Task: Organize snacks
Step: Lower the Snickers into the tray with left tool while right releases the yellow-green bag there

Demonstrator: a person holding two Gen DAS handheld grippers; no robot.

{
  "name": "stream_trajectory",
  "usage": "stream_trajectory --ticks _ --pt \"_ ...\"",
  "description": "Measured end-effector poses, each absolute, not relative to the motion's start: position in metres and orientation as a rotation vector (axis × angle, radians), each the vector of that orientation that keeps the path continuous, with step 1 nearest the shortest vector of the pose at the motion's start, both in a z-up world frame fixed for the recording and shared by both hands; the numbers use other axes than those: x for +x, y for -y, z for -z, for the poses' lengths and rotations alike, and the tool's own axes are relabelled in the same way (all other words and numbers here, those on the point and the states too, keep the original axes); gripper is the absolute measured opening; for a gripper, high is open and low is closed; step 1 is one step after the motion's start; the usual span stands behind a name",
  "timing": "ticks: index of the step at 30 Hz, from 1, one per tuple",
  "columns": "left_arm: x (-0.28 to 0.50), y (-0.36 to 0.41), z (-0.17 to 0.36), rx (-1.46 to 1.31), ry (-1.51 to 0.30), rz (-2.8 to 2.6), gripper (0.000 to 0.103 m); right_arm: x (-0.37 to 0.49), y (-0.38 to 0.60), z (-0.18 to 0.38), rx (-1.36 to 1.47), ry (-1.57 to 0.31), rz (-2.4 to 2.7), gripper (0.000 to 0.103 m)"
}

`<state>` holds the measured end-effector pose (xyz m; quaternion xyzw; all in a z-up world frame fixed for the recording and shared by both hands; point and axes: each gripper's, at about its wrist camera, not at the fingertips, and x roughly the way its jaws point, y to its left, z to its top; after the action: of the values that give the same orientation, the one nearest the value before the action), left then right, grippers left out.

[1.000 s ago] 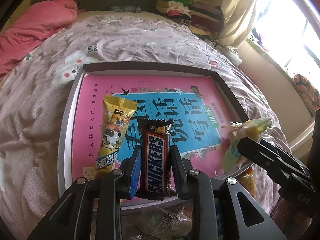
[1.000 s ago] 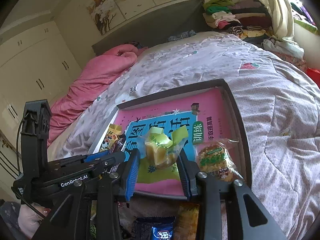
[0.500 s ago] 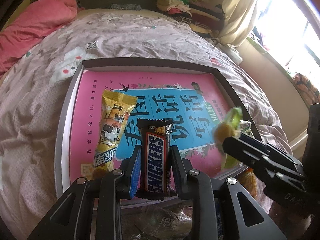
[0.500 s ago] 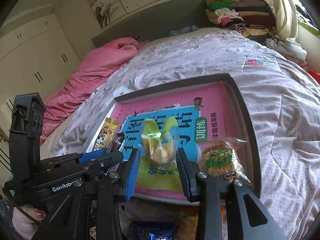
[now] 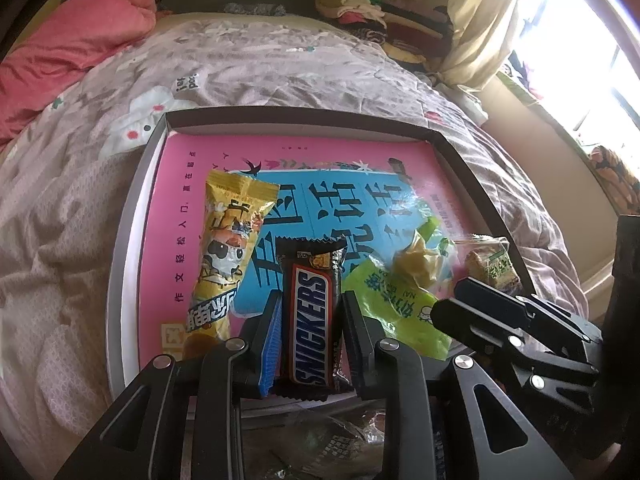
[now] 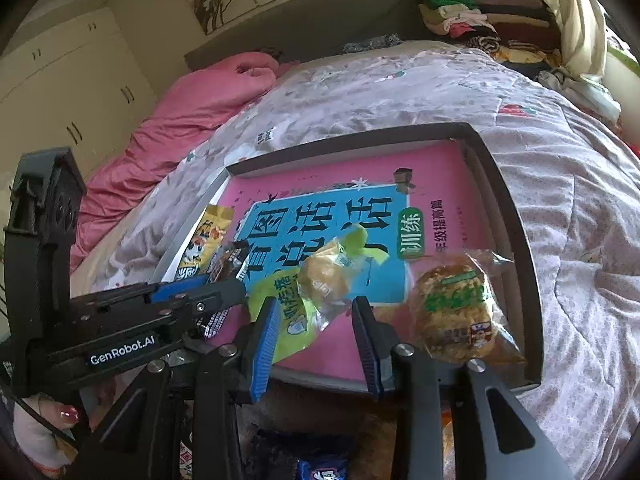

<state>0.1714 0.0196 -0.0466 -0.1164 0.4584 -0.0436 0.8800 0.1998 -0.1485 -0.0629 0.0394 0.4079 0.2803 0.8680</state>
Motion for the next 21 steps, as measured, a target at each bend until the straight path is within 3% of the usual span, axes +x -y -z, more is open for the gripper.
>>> stream_trajectory --ticks 8,10,21 --pt "0.172 -0.018 0.046 -0.240 -0.960 0.093 0.033 0.193 0.138 0.064 0.010 -0.852 -0.591 0.038" --pt "0.171 -0.019 0.045 -0.238 -0.959 0.094 0.039 0.193 0.137 0.064 -0.001 -0.853 -0.588 0.038" --pt "0.168 -0.019 0.041 -0.239 -0.962 0.102 0.052 0.194 0.141 0.063 0.010 -0.853 -0.576 0.038"
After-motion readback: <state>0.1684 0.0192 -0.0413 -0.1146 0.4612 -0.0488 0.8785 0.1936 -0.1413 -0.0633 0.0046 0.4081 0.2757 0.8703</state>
